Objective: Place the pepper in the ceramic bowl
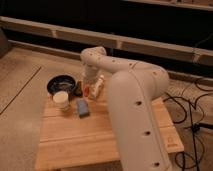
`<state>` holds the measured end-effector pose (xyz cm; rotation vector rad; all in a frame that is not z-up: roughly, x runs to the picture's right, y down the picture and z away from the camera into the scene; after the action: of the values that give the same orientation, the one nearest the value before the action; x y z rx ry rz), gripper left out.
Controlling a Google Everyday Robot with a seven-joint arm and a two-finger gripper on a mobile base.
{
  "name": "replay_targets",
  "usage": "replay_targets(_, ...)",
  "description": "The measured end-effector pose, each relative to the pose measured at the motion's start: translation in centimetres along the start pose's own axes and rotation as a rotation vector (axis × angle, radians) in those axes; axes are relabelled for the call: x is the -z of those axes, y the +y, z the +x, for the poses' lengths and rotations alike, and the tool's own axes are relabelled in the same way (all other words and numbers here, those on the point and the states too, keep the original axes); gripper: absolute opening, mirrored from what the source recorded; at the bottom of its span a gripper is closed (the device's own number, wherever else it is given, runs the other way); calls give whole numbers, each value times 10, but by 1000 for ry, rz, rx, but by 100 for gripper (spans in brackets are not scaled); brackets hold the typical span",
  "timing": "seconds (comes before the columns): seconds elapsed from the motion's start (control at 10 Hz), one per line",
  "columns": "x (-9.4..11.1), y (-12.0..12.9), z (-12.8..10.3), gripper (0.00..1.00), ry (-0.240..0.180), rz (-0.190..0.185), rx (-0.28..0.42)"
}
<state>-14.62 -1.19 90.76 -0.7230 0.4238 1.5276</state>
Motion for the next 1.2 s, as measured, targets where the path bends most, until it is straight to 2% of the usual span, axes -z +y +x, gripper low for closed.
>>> replay_targets(0.1,-1,13,-7,0,-7,13,52)
replay_targets(0.2,-1,30,-17,0,-34,17,120)
replay_targets(0.3,2,53,-30,0,-86,8,209)
replay_targets(0.4,7,78,-41,0,-147,-24,316)
replay_targets(0.6,17,111,-49,0,-225,-78,459)
replay_targets(0.7,20,118,-51,0,-242,-88,488)
replay_targets(1.1,21,120,-51,0,-246,-90,495)
replay_targets(1.2,22,123,-54,0,-257,-89,518)
